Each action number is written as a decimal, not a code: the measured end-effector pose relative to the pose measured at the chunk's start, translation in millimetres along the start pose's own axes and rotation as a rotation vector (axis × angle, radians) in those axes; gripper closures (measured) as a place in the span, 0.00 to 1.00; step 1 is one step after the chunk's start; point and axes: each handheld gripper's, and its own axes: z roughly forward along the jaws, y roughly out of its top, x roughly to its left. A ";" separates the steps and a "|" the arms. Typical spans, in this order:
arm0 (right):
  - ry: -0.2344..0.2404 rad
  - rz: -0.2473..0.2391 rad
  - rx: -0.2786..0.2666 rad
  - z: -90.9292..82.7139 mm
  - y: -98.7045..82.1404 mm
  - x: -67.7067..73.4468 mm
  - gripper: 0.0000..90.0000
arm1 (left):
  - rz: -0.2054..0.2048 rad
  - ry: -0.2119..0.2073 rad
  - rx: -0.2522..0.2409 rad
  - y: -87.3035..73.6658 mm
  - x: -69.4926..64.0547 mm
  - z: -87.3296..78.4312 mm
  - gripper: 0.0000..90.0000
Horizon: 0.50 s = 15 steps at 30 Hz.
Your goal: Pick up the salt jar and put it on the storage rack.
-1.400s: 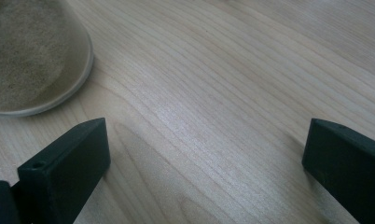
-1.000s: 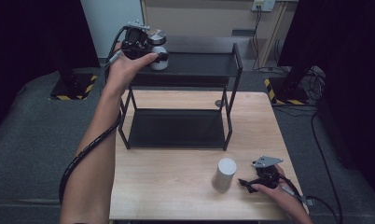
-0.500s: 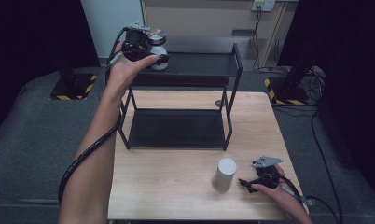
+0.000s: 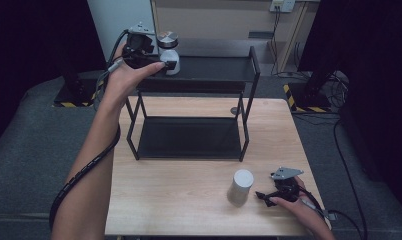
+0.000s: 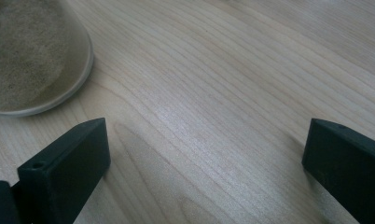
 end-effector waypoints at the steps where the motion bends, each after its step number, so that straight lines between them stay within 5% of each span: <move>1: 0.000 -0.001 0.000 0.0 -0.1 0.0 0.02 | 0.002 0.000 0.002 -1.2 0.2 -3.1 0.02; 10: 0.000 0.000 0.000 0.0 0.0 0.0 0.02 | 0.041 -0.015 -0.028 -18.0 -9.6 -33.4 0.02; 15: 0.000 0.001 0.000 0.0 0.0 0.1 0.02 | 0.080 -0.083 -0.064 -34.4 -17.3 -45.5 0.02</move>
